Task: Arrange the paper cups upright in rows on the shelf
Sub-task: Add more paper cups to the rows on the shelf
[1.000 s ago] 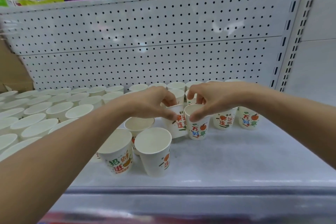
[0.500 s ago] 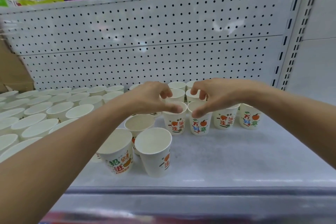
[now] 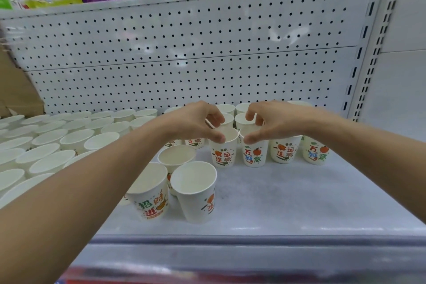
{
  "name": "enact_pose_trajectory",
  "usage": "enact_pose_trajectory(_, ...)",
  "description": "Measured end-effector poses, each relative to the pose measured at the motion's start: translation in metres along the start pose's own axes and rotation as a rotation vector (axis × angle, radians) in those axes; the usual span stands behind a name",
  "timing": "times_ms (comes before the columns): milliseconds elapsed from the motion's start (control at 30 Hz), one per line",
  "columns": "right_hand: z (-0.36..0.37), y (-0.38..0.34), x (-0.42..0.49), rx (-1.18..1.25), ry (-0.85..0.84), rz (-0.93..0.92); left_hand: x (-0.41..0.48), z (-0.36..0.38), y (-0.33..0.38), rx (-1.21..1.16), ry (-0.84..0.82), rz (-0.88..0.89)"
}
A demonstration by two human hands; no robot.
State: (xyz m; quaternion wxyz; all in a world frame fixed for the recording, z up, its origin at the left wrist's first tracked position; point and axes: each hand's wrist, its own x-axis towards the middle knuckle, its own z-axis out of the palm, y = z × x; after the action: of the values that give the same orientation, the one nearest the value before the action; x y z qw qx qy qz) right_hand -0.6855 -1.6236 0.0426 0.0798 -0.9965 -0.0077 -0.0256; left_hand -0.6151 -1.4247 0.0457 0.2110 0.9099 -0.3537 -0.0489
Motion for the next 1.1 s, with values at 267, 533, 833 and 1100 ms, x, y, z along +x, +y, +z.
enact_pose_trajectory(267,-0.003,0.003,-0.003,0.057,0.046,-0.030,-0.006,-0.004,0.003,0.023,0.014,0.005)
enact_pose_trajectory(533,-0.003,-0.025,-0.038,0.329,0.154,-0.325,-0.075,-0.020,0.006,-0.071,0.197,-0.049)
enact_pose_trajectory(833,0.005,-0.091,-0.057,0.171,0.007,-0.393,-0.153,-0.016,-0.025,0.105,0.121,-0.191)
enact_pose_trajectory(1100,0.016,-0.108,-0.061,0.076,-0.019,-0.178,-0.134,-0.027,-0.042,0.223,-0.020,-0.054)
